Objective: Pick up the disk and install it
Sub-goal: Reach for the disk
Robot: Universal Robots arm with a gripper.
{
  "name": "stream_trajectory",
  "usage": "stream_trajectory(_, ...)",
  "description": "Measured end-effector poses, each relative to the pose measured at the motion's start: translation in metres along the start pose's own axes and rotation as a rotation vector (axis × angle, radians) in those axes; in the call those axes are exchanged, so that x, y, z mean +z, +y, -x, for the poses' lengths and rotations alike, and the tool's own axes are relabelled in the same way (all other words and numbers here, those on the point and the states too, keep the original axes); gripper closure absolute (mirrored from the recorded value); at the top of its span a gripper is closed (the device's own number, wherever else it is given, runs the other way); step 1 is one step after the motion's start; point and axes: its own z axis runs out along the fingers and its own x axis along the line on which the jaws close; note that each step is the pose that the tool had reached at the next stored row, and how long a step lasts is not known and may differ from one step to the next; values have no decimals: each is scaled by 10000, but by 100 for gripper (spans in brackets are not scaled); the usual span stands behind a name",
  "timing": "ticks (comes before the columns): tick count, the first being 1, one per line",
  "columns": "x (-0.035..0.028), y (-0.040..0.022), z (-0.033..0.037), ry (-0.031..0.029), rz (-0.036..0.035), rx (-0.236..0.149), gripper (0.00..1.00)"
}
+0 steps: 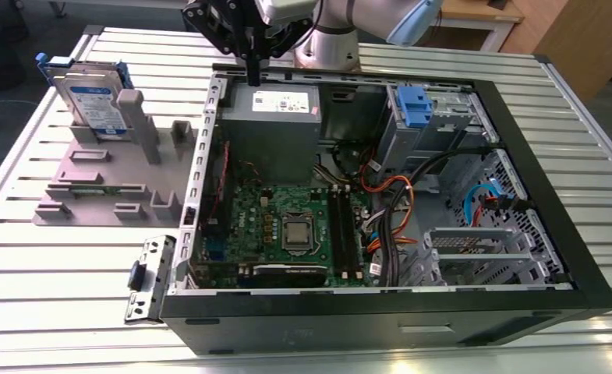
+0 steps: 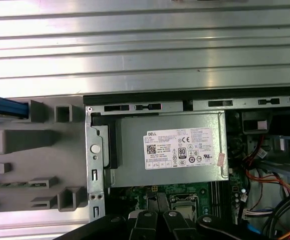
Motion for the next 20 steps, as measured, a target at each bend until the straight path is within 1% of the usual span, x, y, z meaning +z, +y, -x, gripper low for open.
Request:
stream_trajectory(2,3,-2,-20,0,0,-1,90)
stream_trajectory(20,6,-5,-56,-1,1,0,90)
